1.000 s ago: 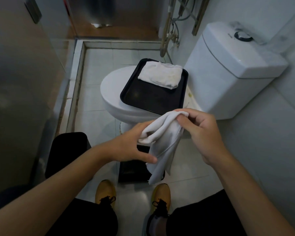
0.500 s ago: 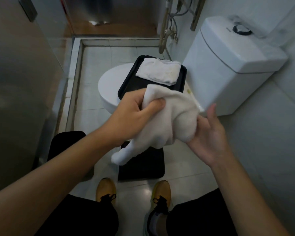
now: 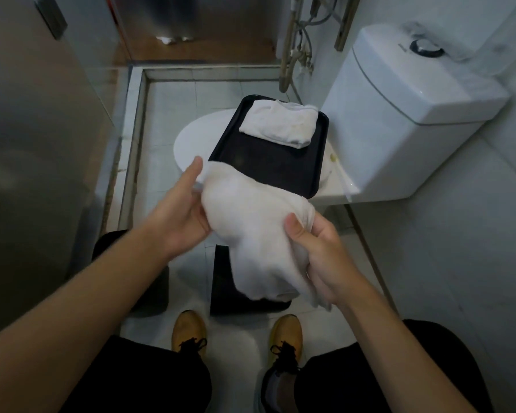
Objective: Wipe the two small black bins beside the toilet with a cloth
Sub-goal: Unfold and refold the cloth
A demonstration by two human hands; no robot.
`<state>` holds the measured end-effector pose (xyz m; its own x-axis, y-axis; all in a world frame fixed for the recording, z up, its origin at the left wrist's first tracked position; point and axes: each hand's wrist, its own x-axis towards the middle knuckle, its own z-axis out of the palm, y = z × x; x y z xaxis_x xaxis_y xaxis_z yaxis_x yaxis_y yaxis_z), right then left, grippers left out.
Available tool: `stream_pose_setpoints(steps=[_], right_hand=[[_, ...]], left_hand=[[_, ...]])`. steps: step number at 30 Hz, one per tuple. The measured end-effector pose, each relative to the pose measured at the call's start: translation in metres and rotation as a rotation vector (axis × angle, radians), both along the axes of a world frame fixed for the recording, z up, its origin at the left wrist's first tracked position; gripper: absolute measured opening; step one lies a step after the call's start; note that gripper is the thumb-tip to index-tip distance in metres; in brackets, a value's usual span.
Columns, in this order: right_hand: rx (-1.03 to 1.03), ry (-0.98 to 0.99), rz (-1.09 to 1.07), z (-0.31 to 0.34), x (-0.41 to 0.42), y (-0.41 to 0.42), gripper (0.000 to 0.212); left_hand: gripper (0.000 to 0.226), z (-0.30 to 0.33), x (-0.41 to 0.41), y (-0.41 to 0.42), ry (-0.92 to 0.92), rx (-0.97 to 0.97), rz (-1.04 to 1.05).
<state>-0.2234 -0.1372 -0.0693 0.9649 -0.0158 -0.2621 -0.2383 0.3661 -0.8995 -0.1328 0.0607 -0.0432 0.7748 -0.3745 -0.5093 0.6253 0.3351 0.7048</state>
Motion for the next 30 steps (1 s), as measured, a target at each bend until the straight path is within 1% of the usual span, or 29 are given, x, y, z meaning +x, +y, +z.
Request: stream_pose_setpoints(steps=[1,2,3,4,5,6,7,8,10,12,14,15,16,17,19,20,21,22,24,25,27,28,29,30], right_hand=[[0.034,0.014,-0.048,0.002,0.001,0.003,0.031],[0.068,0.028,-0.091,0.004,0.002,0.005,0.031],[0.093,0.035,-0.121,0.004,0.005,0.005,0.033],[0.097,0.037,-0.127,0.005,0.007,0.003,0.033],[0.077,0.036,-0.115,0.004,0.009,0.0,0.03],[0.033,0.036,-0.085,0.003,0.011,-0.005,0.027],[-0.024,0.036,-0.037,0.001,0.012,-0.012,0.028],[-0.091,0.041,0.029,-0.001,0.013,-0.021,0.037],[-0.259,0.073,0.157,-0.004,0.015,-0.037,0.056],[-0.429,0.119,0.239,-0.004,0.017,-0.05,0.062],[-0.52,0.166,0.236,-0.003,0.02,-0.055,0.059],[-0.55,0.194,0.173,-0.004,0.022,-0.056,0.057],[-0.587,0.225,0.09,-0.004,0.024,-0.055,0.058],[-0.628,0.253,0.005,-0.004,0.026,-0.054,0.063],[-0.666,0.256,-0.101,-0.004,0.026,-0.052,0.083],[-0.667,0.228,-0.099,-0.003,0.025,-0.052,0.09],[-0.68,0.196,-0.058,0.0,0.023,-0.053,0.091],[-0.713,0.167,0.009,0.004,0.021,-0.055,0.082],[-0.822,0.116,0.141,0.009,0.016,-0.06,0.051],[-0.886,0.083,0.172,0.009,0.015,-0.06,0.039],[-1.039,-0.001,0.175,0.001,0.014,-0.057,0.025],[-1.131,-0.05,0.152,-0.004,0.015,-0.056,0.02],[-1.191,-0.096,0.125,-0.009,0.017,-0.057,0.018],[-1.178,-0.116,0.113,-0.014,0.02,-0.06,0.016]], left_hand=[[0.071,-0.009,-0.014,-0.001,0.061,-0.082,-0.041],[0.075,-0.017,-0.03,-0.005,0.098,-0.091,-0.093],[0.075,-0.027,-0.045,-0.008,0.092,-0.035,-0.149],[0.071,-0.034,-0.058,-0.011,0.049,0.039,-0.2],[0.063,-0.04,-0.066,-0.012,-0.015,0.106,-0.207],[0.054,-0.045,-0.068,-0.014,-0.074,0.136,-0.166],[0.047,-0.047,-0.067,-0.013,-0.107,0.142,-0.102],[0.041,-0.046,-0.065,-0.012,-0.124,0.151,-0.042],[0.03,-0.045,-0.059,-0.009,-0.184,0.248,0.029],[0.025,-0.046,-0.057,-0.007,-0.267,0.402,0.024],[0.022,-0.045,-0.057,-0.007,-0.322,0.528,0.026],[0.021,-0.044,-0.056,-0.007,-0.339,0.567,0.038],[0.023,-0.043,-0.054,-0.008,-0.355,0.592,0.052],[0.031,-0.041,-0.052,-0.008,-0.376,0.613,0.059],[0.051,-0.042,-0.045,-0.005,-0.46,0.625,0.007],[0.06,-0.042,-0.042,-0.003,-0.515,0.634,-0.058],[0.063,-0.041,-0.039,0.0,-0.574,0.671,-0.134],[0.059,-0.041,-0.036,0.004,-0.64,0.751,-0.207],[0.039,-0.038,-0.033,0.01,-0.786,0.978,-0.3],[0.03,-0.037,-0.034,0.011,-0.871,1.08,-0.303],[0.019,-0.04,-0.038,0.009,-1.087,1.276,-0.248],[0.017,-0.042,-0.038,0.006,-1.187,1.327,-0.21],[0.017,-0.046,-0.036,0.005,-1.253,1.323,-0.193],[0.018,-0.049,-0.032,0.004,-1.254,1.243,-0.212]])
